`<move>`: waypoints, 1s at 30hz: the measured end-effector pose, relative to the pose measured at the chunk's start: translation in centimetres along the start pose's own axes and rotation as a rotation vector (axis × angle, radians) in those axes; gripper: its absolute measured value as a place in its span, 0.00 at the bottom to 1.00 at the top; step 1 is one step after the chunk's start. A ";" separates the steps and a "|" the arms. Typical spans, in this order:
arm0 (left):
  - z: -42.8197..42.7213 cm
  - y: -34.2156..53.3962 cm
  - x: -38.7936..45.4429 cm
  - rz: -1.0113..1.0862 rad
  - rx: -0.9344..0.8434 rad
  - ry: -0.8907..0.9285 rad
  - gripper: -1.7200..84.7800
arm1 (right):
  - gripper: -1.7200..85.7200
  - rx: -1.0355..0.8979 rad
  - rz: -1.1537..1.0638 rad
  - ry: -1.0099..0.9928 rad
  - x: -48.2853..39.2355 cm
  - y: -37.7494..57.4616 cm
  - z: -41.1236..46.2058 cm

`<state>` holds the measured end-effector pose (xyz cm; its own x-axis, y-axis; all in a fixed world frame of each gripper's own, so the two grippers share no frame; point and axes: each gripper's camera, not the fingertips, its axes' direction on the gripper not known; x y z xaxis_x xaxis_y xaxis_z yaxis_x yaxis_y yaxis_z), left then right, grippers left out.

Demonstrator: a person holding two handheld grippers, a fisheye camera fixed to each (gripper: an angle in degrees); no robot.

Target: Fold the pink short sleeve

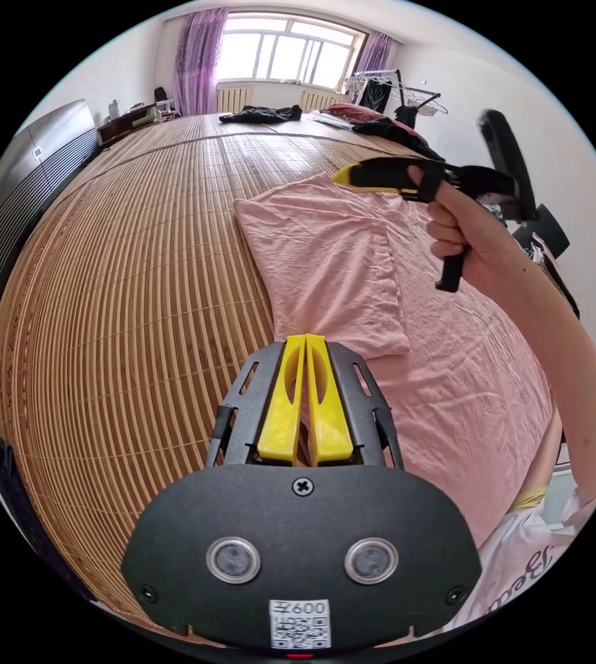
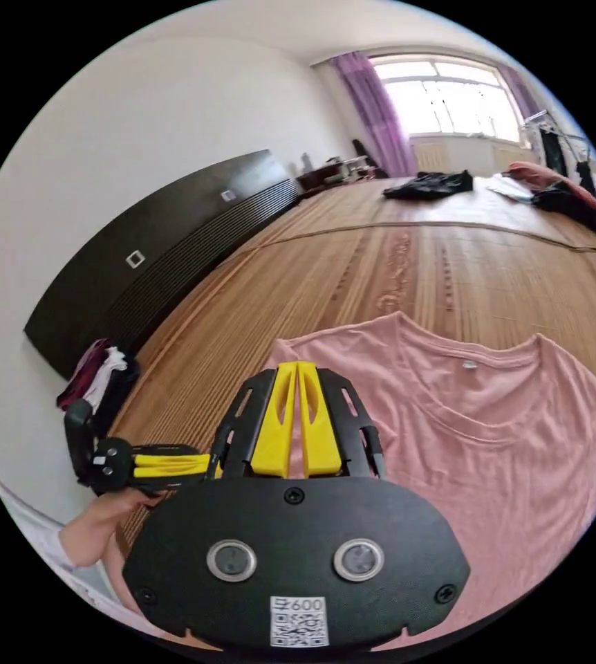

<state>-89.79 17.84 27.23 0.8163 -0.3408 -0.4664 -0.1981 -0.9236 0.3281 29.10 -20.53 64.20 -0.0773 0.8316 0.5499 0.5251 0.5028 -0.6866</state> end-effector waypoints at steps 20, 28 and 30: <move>1.0 6.7 -6.7 0.012 0.020 -0.009 0.03 | 0.01 -0.057 0.279 0.100 6.4 -7.6 5.0; 1.8 8.3 -10.2 -0.039 0.015 0.027 0.03 | 0.01 -0.249 0.004 0.179 -0.2 -5.3 6.2; 1.3 8.0 -10.4 -0.006 0.003 0.014 0.03 | 0.01 -0.294 -0.018 0.278 -0.2 -4.3 7.3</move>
<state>-100.54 13.77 33.66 0.8247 -0.3331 -0.4570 -0.1951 -0.9261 0.3230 20.70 -21.15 63.57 0.1221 0.7075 0.6961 0.7486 0.3948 -0.5326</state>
